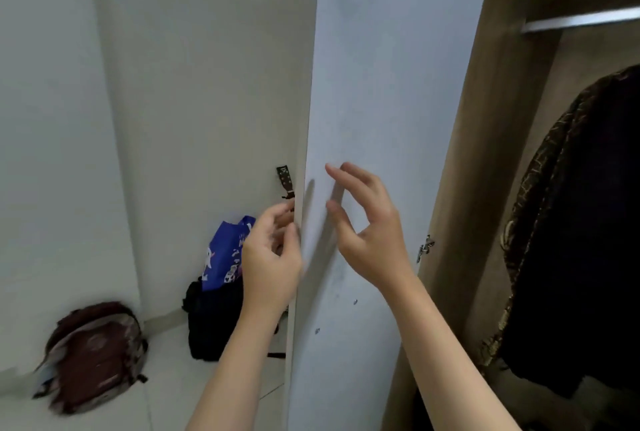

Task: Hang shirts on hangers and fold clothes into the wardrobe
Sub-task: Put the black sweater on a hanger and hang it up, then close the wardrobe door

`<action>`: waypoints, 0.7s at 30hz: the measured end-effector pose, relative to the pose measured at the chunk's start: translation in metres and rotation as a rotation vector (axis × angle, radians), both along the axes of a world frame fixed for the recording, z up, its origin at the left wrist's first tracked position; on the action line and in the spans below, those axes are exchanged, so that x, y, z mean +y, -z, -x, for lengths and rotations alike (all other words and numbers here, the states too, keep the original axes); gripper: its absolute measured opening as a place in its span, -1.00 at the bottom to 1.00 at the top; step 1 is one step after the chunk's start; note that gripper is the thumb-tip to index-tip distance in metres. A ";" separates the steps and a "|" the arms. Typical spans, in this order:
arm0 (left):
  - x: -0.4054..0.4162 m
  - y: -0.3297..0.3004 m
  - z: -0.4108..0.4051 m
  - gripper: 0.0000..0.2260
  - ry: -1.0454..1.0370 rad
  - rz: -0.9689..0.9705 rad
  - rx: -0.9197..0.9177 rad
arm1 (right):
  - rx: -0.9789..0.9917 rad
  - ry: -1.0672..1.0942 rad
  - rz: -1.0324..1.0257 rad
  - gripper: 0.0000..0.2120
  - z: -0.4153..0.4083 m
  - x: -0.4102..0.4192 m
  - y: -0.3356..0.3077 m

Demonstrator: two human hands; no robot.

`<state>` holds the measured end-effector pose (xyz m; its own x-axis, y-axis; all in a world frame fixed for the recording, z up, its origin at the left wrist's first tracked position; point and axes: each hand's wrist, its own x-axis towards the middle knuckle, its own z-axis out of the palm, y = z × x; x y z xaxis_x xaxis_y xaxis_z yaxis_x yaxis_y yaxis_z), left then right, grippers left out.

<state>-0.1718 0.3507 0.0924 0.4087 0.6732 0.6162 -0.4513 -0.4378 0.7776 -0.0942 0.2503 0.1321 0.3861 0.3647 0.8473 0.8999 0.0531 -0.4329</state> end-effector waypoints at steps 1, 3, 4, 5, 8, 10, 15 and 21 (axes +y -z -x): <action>-0.001 0.000 0.002 -0.72 0.045 0.041 0.003 | -0.014 -0.001 0.006 -0.59 0.002 -0.001 -0.003; -0.006 0.001 0.007 -0.72 0.075 0.076 0.004 | -0.043 -0.013 0.035 -0.58 0.007 -0.004 -0.006; -0.009 0.000 0.010 -0.72 0.099 0.102 -0.008 | -0.051 -0.028 0.065 -0.57 0.010 -0.006 -0.007; -0.011 0.000 0.012 -0.72 0.128 0.129 -0.022 | -0.057 -0.038 0.104 -0.55 0.012 -0.008 -0.007; -0.021 0.001 0.016 -0.73 0.210 0.195 -0.060 | -0.105 0.012 0.166 -0.51 0.015 -0.015 -0.003; -0.033 0.003 0.017 -0.74 0.263 0.217 -0.082 | -0.117 0.059 0.129 -0.53 0.018 -0.027 -0.001; -0.075 0.015 0.012 -0.78 0.454 0.215 -0.118 | -0.146 0.179 0.059 -0.56 0.027 -0.082 0.001; -0.132 0.026 -0.013 -0.80 0.793 0.088 -0.158 | -0.068 0.219 -0.013 -0.61 0.033 -0.165 0.002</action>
